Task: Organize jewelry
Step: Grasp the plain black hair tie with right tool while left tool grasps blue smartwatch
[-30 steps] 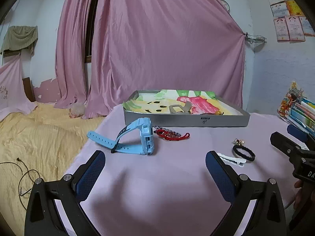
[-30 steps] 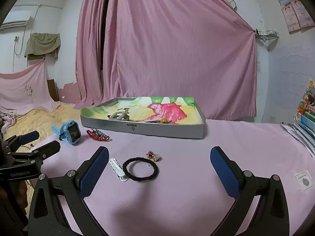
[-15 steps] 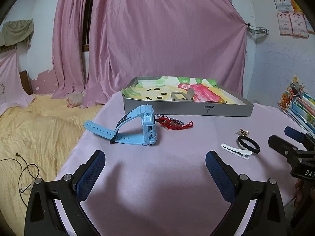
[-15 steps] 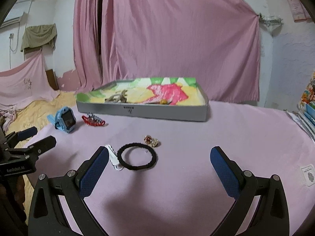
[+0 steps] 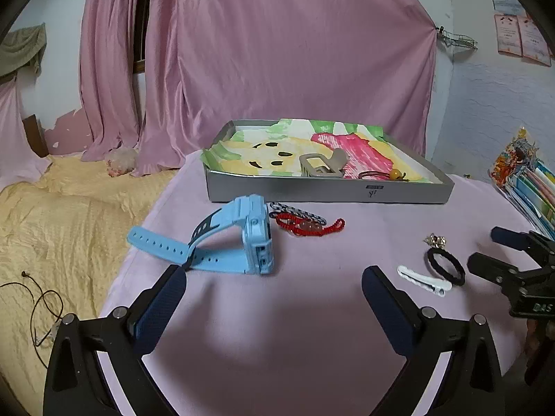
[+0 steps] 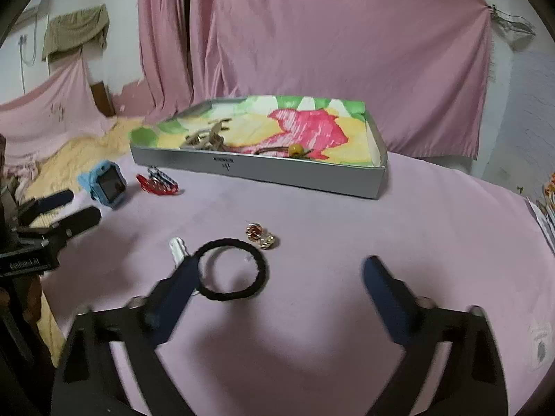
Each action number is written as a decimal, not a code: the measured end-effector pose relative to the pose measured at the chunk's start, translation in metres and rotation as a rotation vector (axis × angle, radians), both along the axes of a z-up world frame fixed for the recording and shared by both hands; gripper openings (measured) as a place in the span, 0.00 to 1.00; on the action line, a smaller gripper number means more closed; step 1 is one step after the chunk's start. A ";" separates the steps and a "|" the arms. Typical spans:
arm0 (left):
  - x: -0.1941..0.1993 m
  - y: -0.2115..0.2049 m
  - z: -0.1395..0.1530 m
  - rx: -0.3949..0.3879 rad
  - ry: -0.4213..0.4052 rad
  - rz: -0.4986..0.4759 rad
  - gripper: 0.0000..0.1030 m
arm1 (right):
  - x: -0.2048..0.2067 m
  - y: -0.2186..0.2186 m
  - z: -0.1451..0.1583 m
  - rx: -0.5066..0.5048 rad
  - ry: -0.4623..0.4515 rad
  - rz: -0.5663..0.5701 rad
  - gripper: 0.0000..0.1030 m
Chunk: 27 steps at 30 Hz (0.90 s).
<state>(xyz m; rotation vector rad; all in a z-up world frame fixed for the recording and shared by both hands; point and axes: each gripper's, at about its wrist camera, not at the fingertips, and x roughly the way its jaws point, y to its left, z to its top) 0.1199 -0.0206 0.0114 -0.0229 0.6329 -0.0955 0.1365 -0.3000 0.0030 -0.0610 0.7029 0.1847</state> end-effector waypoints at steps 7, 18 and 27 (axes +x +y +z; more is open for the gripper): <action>0.015 0.000 0.000 -0.005 0.036 -0.002 0.75 | 0.019 0.007 -0.006 -0.041 0.087 0.064 0.53; 0.035 0.001 -0.001 -0.016 0.082 0.014 0.44 | 0.032 0.020 -0.011 -0.044 0.139 0.152 0.26; 0.037 0.004 -0.004 -0.009 0.108 0.046 0.16 | 0.030 0.022 -0.011 -0.030 0.124 0.173 0.05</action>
